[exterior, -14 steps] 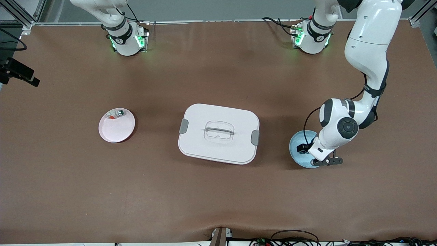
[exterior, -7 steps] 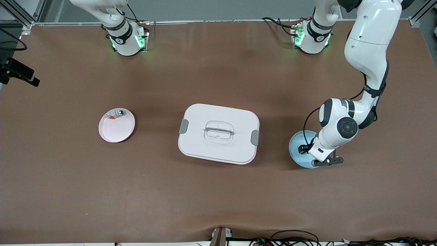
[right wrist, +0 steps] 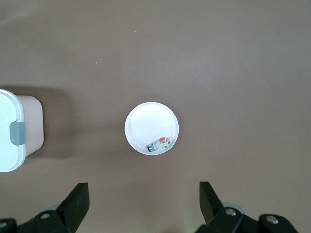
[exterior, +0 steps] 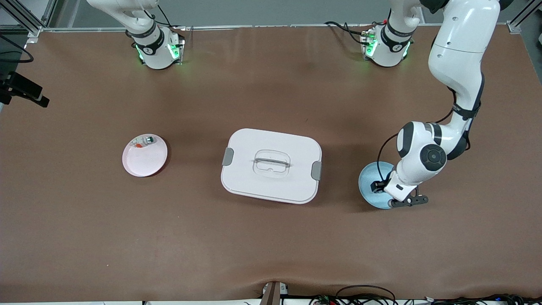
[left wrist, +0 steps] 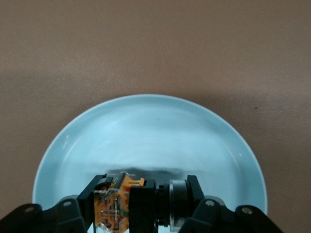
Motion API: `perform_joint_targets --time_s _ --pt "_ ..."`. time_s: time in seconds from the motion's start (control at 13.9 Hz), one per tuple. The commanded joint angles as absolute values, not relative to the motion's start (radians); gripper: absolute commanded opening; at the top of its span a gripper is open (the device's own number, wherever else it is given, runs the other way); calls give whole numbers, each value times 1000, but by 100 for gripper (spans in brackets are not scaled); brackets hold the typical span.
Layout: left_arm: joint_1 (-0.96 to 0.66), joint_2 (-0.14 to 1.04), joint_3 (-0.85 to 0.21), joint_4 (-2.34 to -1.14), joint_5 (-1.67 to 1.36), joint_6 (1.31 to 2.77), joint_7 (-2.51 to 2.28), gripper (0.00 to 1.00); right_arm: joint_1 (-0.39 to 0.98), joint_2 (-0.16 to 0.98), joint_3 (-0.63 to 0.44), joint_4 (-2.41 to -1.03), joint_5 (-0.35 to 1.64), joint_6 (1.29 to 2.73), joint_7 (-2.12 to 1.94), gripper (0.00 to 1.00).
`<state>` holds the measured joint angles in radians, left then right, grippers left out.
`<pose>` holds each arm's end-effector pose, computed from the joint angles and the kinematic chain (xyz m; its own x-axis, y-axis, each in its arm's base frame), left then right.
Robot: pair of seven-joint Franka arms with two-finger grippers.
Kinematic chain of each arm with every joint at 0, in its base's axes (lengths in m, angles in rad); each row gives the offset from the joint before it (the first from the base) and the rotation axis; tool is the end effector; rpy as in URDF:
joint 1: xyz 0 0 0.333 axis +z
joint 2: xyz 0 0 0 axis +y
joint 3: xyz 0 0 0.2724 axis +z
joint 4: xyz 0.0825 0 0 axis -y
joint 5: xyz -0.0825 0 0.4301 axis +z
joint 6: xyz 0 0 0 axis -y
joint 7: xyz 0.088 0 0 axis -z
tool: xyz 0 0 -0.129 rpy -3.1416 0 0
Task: Transfer orange switch to right arm and place
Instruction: 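Lower the left gripper and close it on the orange switch, then lift the orange switch with the left gripper toward the box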
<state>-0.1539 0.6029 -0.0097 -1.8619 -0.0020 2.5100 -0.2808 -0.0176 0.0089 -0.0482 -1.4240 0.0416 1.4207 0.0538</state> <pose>0.6411 -0.1060 0.1021 0.9918 0.1206 0.0416 0.1199 -0.9926 0.0190 0.5851 -0.0326 0.6156 0.9935 -0.1131 -0.0142 -0.1136 -0.9927 -0.0400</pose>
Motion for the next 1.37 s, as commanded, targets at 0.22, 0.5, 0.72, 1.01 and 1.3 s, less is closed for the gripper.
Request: perform_joint_targets --time_s 0.22,0.5,0.72,1.01,1.3 --pt "-141 486 -15 -1878 -2 2350 -295 33 -25 3 -46 -1425 46 1425 60 100" --pt "-141 399 -15 -1864 -2 2168 -295 33 -25 3 -46 -1425 46 1427 60 100" --pt "-143 354 -15 -1813 -2 2007 -293 33 -25 3 -46 -1424 52 1433 61 100" --pt "-144 310 -20 -1706 -75 1795 -295 33 -37 12 -48 -1425 52 1422 61 100" --pt "-147 282 -20 -1597 -150 1625 -310 35 -66 12 -46 -1419 70 1427 63 100"
